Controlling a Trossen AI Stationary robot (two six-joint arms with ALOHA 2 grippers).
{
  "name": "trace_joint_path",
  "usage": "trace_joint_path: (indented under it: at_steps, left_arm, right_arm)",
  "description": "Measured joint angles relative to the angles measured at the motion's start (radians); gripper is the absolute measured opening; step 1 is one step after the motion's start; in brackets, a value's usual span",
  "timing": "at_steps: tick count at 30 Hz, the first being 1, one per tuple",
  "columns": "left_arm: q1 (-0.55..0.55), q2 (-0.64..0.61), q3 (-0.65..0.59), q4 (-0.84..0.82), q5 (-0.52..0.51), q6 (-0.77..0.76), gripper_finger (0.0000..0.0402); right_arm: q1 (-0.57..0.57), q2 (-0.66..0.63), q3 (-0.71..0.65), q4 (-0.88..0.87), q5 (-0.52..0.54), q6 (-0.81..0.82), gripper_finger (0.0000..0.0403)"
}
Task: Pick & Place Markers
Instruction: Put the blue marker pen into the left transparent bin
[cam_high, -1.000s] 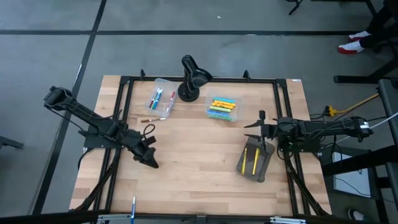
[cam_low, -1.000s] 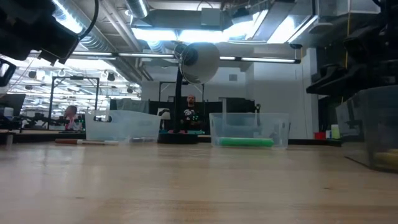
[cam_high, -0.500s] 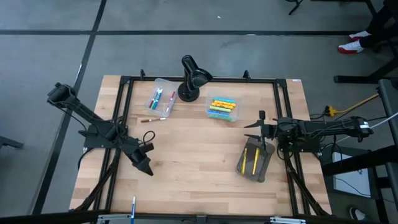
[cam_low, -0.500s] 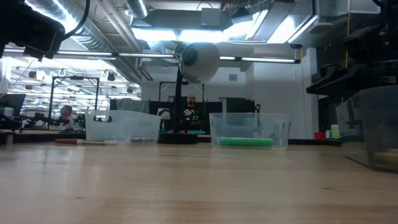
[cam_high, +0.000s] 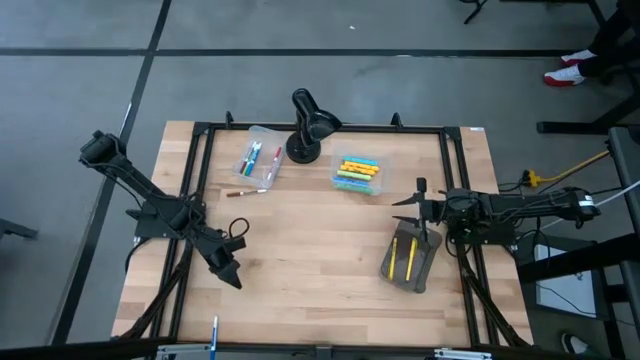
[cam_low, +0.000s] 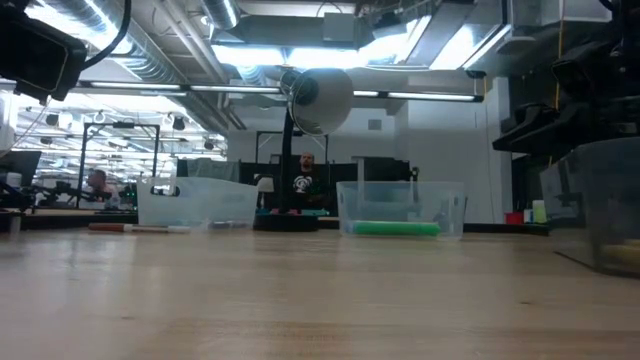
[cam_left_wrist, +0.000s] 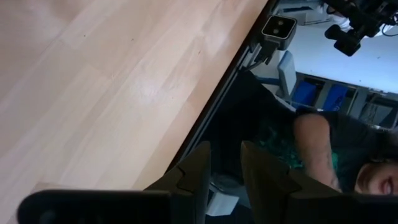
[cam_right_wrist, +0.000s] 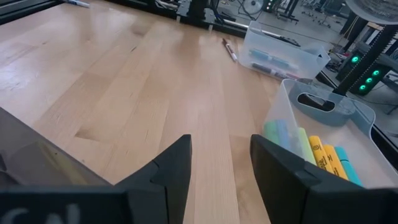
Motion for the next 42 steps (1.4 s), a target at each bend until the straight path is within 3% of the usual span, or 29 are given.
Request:
trace_joint_path:
  at_steps: [11,24,33,39,42]
  left_arm:
    - [-0.024,0.010,0.016,-0.050,-0.009,0.001,0.0086]
    - [-0.094,0.266,0.394,-0.555,0.012,0.140,0.0086]
    - [-0.205,0.516,0.533,-0.558,0.187,0.147,0.0086]
    - [-0.234,0.572,0.551,-0.555,0.286,-0.062,0.0091]
    - [-0.236,0.583,0.551,-0.541,0.310,-0.086,0.0103]
  right_arm:
    - [0.000,0.000,0.000,0.000,0.000,0.000,0.0163]
    - [0.000,0.000,0.000,0.000,0.000,-0.001,0.0163]
    - [0.000,0.000,0.000,0.000,0.000,-0.001,0.0163]
    - [0.000,0.000,0.000,0.000,0.000,-0.001,0.0163]
    - [0.000,0.000,0.000,0.000,0.000,-0.001,0.0163]
